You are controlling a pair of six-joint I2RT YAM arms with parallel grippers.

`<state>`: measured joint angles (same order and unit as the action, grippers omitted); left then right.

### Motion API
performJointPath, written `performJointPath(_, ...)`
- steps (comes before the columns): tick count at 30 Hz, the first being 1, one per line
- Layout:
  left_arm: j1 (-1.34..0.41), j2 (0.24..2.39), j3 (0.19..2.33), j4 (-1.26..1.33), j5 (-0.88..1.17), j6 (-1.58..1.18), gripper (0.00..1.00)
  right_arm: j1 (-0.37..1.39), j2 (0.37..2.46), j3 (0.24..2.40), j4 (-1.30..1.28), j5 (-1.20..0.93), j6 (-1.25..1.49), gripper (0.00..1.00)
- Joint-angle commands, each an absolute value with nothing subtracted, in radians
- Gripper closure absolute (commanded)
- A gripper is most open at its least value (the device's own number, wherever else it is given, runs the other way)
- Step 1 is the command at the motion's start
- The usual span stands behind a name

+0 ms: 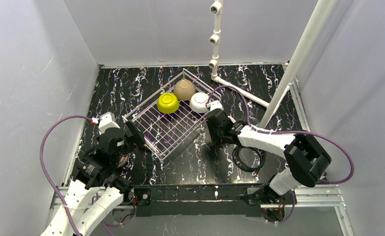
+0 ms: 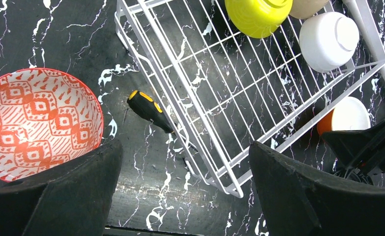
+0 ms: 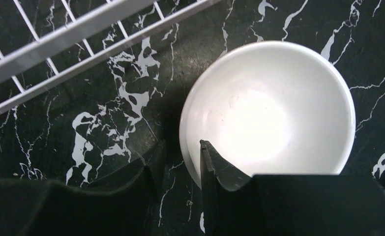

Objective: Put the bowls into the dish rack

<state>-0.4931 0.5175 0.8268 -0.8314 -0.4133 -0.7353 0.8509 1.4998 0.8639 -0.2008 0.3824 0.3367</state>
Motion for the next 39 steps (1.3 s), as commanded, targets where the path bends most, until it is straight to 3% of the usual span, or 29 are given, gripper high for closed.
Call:
performJointPath(1, -0.489, 0.502, 0.808, -0.849, -0.463, -0.756, 0.02, 0.848, 1.506, 0.849, -0.086, 0.395, 0.298, 0.61)
performJointPath(7, -0.49, 0.516, 0.81, -0.844, -0.466, -0.734, 0.02, 0.847, 1.502, 0.859, -0.084, 0.425, 0.283, 0.75)
performJointPath(19, -0.489, 0.506, 0.804, -0.847, -0.48, -0.722, 0.02, 0.847, 1.563, 0.877, -0.089, 0.463, 0.251, 0.7)
performJointPath(25, -0.489, 0.508, 0.802, -0.848, -0.487, -0.725, 0.02, 0.847, 1.504, 0.884, -0.093, 0.458, 0.241, 0.98)
performJointPath(39, -0.489, 0.521, 0.814, -0.832, -0.484, -0.727, 0.02, 0.846, 1.276, 0.997, -0.153, 0.455, 0.276, 0.99)
